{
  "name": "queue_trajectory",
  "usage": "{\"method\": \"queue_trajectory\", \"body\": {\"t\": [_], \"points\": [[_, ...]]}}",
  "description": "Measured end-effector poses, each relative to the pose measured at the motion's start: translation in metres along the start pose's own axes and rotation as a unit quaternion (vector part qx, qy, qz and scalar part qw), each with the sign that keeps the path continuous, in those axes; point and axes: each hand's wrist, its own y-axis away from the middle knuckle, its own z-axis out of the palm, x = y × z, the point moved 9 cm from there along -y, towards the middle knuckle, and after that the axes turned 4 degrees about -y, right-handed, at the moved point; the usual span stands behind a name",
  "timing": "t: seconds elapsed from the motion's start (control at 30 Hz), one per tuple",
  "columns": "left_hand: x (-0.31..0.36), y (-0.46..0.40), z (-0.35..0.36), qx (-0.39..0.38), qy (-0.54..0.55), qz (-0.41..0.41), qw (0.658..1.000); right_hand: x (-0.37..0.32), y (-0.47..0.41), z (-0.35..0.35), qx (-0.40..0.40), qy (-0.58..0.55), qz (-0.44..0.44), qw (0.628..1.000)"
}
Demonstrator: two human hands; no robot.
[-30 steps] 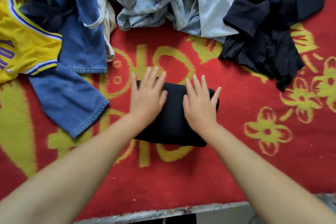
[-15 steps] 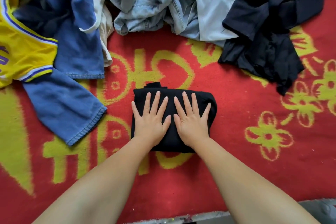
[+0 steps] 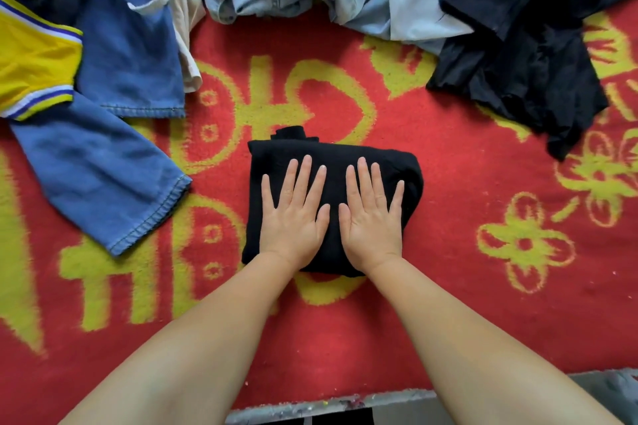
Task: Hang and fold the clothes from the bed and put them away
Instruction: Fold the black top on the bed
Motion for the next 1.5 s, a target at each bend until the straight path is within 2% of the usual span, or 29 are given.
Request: {"method": "queue_trajectory", "body": {"t": [0.07,0.13,0.23,0.3,0.33,0.4,0.53,0.6,0.73,0.8,0.9,1.03,1.17,1.33,1.5], "points": [[0.000,-0.001,-0.002,-0.031,-0.013,-0.003,0.999,-0.002,-0.001,-0.004,-0.025,-0.004,-0.006,1.000],[-0.001,0.004,-0.020,-0.024,0.001,0.024,0.999,-0.009,0.011,-0.023,-0.013,-0.013,-0.032,0.999],[0.003,0.038,-0.037,0.036,-0.004,0.155,0.987,-0.025,0.054,-0.041,0.034,-0.013,-0.118,0.992],[0.002,0.069,-0.031,0.055,-0.035,0.222,0.973,-0.035,0.086,-0.027,0.018,0.020,-0.168,0.985],[-0.001,0.079,-0.025,0.047,-0.052,0.227,0.971,-0.037,0.093,-0.019,0.004,0.041,-0.174,0.984],[-0.005,0.081,-0.016,0.035,-0.082,0.197,0.976,-0.036,0.088,-0.010,0.003,0.073,-0.156,0.985],[-0.006,0.056,-0.020,0.080,-0.092,0.145,0.982,-0.030,0.051,-0.009,0.020,0.102,-0.088,0.991],[-0.006,0.046,-0.024,0.059,-0.101,0.133,0.984,-0.028,0.040,-0.011,0.008,0.109,-0.067,0.992],[-0.020,0.028,-0.028,-0.062,-0.093,0.094,0.989,-0.032,0.028,-0.027,-0.050,0.056,-0.053,0.996],[-0.022,0.021,-0.048,-0.075,-0.085,0.079,0.990,-0.033,0.022,-0.050,-0.061,0.039,-0.058,0.996],[-0.022,0.020,-0.101,-0.041,-0.060,0.059,0.996,-0.038,0.020,-0.103,-0.037,0.032,-0.079,0.996],[-0.028,0.052,-0.163,-0.003,-0.094,0.022,0.995,-0.067,0.047,-0.159,-0.011,0.057,-0.143,0.988],[-0.042,0.125,-0.207,0.018,-0.106,-0.046,0.993,-0.110,0.099,-0.191,-0.001,0.087,-0.229,0.969],[-0.061,0.260,-0.223,0.037,-0.058,-0.187,0.980,-0.182,0.186,-0.197,-0.006,0.141,-0.373,0.917],[-0.072,0.422,-0.211,0.023,-0.014,-0.335,0.942,-0.258,0.307,-0.169,-0.036,0.183,-0.509,0.840]]}}
